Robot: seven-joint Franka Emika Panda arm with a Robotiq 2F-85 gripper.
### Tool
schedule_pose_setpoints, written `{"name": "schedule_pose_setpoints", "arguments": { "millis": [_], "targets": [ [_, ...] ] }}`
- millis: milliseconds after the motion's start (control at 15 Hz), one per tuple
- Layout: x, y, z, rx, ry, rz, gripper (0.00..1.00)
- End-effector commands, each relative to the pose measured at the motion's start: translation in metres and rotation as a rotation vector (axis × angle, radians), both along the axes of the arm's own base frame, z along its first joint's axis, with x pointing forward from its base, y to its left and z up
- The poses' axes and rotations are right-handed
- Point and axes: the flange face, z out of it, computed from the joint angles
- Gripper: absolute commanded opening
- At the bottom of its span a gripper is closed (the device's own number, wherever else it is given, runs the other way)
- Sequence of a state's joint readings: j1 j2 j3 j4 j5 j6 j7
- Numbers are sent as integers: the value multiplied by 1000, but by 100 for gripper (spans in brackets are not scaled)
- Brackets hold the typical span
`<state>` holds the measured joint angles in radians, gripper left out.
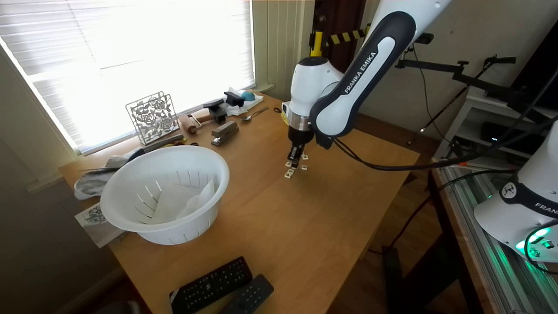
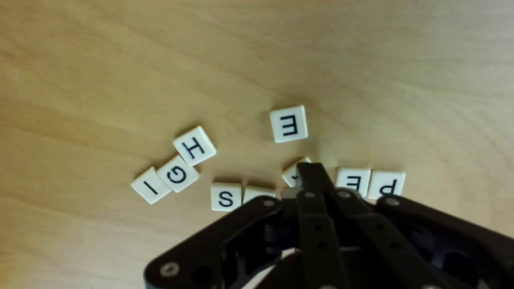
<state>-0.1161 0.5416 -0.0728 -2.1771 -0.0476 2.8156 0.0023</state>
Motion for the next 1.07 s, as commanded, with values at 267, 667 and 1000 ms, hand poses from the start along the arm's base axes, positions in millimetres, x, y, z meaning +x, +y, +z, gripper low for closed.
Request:
{"name": "schedule_pose_setpoints", "arguments": {
  "millis": [267,667,1000],
  "targets": [
    [-1,7,-14,19,-12,-163,0],
    [0,8,-14,25,-22,-256,0],
    [0,9,-14,24,-21,-331,0]
  ]
}}
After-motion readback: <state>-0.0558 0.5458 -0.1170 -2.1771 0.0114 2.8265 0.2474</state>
